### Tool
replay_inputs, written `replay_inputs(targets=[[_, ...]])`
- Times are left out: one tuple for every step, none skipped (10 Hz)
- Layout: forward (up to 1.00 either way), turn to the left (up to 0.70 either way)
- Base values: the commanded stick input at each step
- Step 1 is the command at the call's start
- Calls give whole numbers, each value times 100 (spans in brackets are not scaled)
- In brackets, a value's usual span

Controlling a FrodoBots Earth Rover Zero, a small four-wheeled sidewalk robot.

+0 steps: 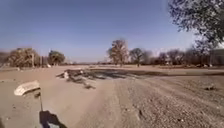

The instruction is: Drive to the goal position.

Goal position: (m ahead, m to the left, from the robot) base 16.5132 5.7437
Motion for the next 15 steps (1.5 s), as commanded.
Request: replay_inputs(targets=[[70, 0], [70, 0], [70, 0], [70, 0], [70, 0], [70, 0], [70, 0], [70, 0], [70, 0], [70, 0], [70, 0], [70, 0], [70, 0], [70, 0], [70, 0]])
